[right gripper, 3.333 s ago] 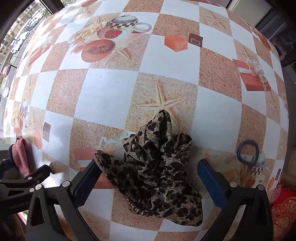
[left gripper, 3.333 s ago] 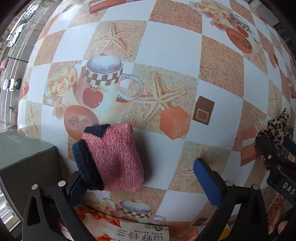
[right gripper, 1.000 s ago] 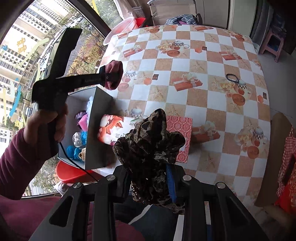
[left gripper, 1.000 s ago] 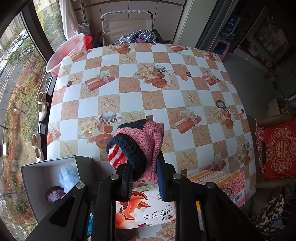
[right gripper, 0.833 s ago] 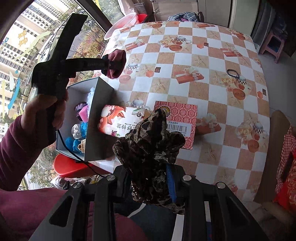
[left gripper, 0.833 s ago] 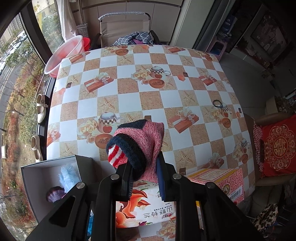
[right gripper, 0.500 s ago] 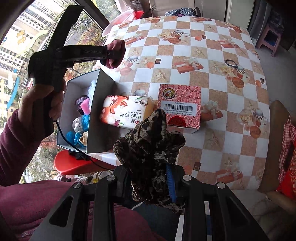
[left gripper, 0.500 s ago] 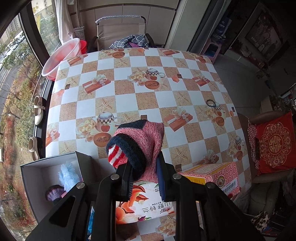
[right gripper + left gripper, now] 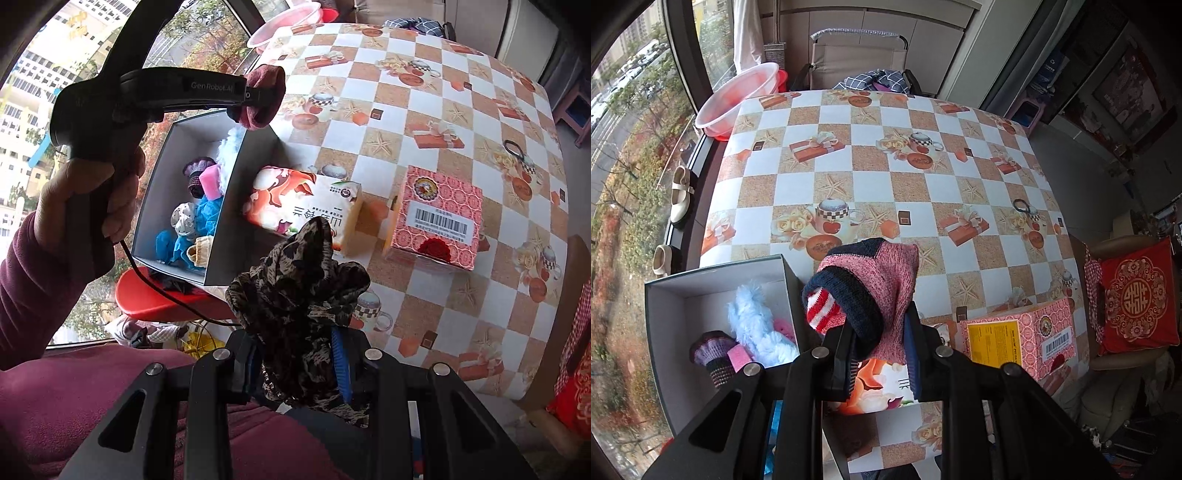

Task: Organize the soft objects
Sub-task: 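Lift the pink hat and leopard scrunchie and carry them over the white box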

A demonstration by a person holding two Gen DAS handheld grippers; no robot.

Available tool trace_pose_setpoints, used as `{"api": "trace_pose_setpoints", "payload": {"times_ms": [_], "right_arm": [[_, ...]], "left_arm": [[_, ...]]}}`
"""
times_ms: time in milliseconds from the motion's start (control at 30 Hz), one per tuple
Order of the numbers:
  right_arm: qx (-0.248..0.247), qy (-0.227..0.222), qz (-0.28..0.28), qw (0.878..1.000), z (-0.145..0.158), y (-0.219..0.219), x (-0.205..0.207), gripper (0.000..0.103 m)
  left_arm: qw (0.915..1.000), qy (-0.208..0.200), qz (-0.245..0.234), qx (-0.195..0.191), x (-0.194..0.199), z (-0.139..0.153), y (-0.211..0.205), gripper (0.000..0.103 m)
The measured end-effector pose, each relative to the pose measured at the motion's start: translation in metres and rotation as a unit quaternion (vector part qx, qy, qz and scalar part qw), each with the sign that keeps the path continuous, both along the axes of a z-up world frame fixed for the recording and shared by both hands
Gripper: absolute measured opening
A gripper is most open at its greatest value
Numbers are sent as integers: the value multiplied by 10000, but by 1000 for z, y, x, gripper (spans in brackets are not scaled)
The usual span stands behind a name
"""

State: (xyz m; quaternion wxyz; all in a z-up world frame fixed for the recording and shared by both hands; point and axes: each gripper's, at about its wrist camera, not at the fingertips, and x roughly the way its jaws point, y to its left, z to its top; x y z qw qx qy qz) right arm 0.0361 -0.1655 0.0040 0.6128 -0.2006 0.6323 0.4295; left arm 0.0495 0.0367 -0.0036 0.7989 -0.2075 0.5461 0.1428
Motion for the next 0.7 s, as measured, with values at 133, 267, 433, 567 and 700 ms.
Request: {"api": "trace_pose_setpoints", "payload": {"times_ms": [133,267,433,567,700], "right_arm": [[-10,25,282,9996,-2,18,-7,34],[-30,56,628,9980,-5,36,-16,34],[-19,49,1030,9947,-7,61,-27,34],[47,24,1298,9915,-5,81,-35,34],[90,-3,1557,9878,-5,101,-43,34]], "left_arm": [[9998,14,205,31,-21,0,10,24],[9988,26,468,117,-45,0,20,24],[9966,66,808,128,-75,-2,33,24],[9941,126,1070,148,-99,-4,43,24],[9909,212,1323,145,-122,-8,51,24]]}}
